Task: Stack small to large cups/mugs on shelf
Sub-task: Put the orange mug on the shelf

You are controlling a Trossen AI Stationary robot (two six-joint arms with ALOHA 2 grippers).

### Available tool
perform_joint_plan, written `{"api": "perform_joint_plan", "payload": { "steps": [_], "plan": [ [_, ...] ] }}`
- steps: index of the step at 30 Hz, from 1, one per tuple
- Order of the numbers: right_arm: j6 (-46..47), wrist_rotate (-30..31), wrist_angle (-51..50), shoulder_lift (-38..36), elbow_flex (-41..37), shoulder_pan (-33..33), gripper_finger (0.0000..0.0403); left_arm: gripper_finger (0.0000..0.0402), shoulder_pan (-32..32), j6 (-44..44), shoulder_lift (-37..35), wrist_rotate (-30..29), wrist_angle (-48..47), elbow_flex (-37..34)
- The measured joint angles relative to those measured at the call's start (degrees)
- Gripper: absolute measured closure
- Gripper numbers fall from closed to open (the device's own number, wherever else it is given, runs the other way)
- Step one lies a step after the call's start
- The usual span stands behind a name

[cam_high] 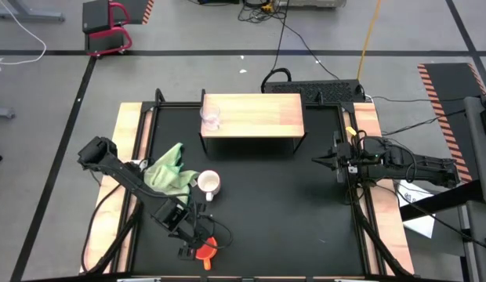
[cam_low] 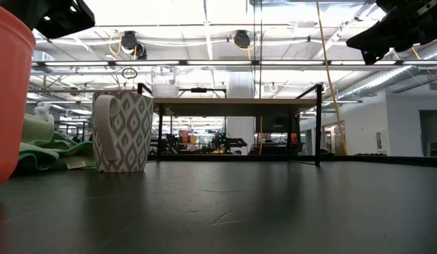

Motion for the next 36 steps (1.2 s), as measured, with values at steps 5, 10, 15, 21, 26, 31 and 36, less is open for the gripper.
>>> {"api": "perform_joint_plan", "payload": {
  "steps": [5, 10, 15, 21, 26, 31, 36],
  "plan": [
    [0.0, 0.0, 0.0, 0.0, 0.0, 0.0, 0.0403, 0.0215, 0.04, -0.11, 0.0, 0.0, -1.06, 0.0],
    [0.0, 0.0, 0.0, -0.02, 0.0, 0.0, 0.0403, 0.0215, 0.04, 0.02, 0.0, 0.0, -1.12, 0.0],
    [0.0, 0.0, 0.0, -0.01, 0.0, 0.0, 0.0403, 0.0215, 0.04, 0.04, 0.0, 0.33, -1.12, 0.0],
    [0.0, 0.0, 0.0, -0.01, 0.0, 0.0, 0.0403, 0.0216, 0.2, 1.14, 1.77, 3.0, -0.62, 0.0],
    [0.0, 0.0, 0.0, -0.02, 0.0, 0.0, 0.0403, 0.0216, 0.42, 1.54, 2.54, 2.86, -0.65, 0.0],
    [0.0, 0.0, 0.0, -0.02, 0.0, 0.0, 0.0403, 0.0216, 0.42, 2.43, 2.56, 1.94, -0.58, 0.0],
    [0.0, 0.0, 0.0, -0.02, 0.0, 0.0, 0.0403, 0.0255, 0.42, 3.08, 2.56, 1.56, -0.55, 0.0]
  ]
}}
